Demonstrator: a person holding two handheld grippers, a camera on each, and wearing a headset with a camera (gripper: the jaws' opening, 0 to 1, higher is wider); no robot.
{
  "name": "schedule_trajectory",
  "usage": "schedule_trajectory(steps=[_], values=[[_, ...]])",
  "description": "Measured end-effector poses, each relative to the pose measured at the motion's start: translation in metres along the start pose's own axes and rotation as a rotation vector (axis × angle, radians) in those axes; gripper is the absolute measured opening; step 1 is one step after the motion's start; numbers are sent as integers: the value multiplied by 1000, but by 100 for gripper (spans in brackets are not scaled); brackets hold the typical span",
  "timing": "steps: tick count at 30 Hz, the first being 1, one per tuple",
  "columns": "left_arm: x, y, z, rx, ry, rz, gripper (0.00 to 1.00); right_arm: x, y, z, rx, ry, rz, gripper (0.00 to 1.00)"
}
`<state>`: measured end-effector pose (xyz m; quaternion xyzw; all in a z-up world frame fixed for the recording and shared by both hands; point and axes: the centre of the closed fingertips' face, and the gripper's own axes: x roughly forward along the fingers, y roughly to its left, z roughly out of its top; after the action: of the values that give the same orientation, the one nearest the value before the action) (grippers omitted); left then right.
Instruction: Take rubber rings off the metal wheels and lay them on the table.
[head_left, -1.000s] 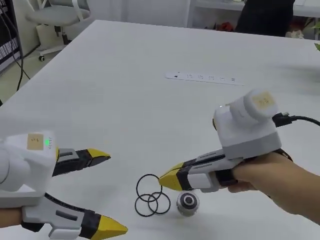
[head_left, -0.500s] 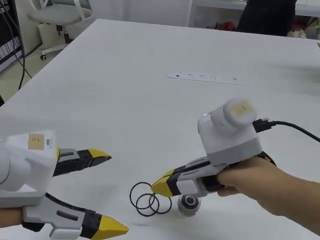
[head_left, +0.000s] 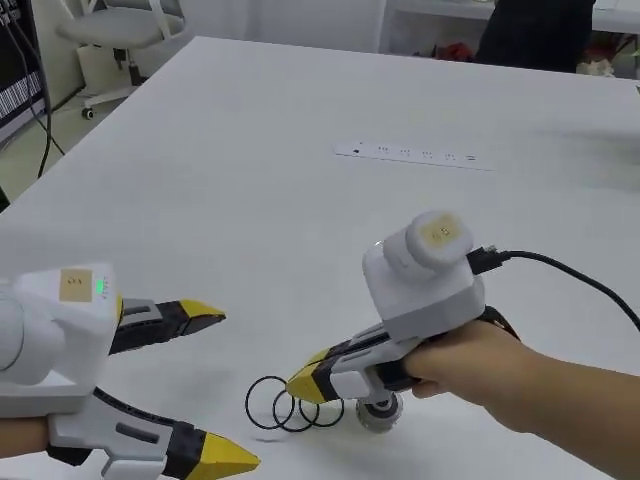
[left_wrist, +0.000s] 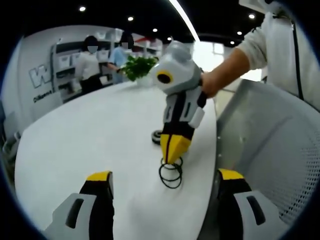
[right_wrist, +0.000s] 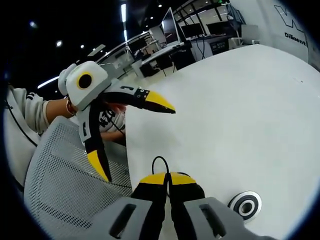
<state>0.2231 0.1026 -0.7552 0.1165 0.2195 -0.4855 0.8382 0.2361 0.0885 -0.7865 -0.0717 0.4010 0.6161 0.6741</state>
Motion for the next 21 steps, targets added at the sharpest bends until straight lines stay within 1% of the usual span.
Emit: schedule_trajectory(steps=[4, 8, 21], values=[[-1, 0, -1, -2, 0, 1, 86, 6, 0, -1, -4, 6, -2, 0], [-1, 0, -2, -2, 1, 0, 86, 10, -3, -5, -2, 21, -12, 0], [1, 0, -2, -1, 1, 1, 85, 13, -8, -14, -33, 34, -41, 0]])
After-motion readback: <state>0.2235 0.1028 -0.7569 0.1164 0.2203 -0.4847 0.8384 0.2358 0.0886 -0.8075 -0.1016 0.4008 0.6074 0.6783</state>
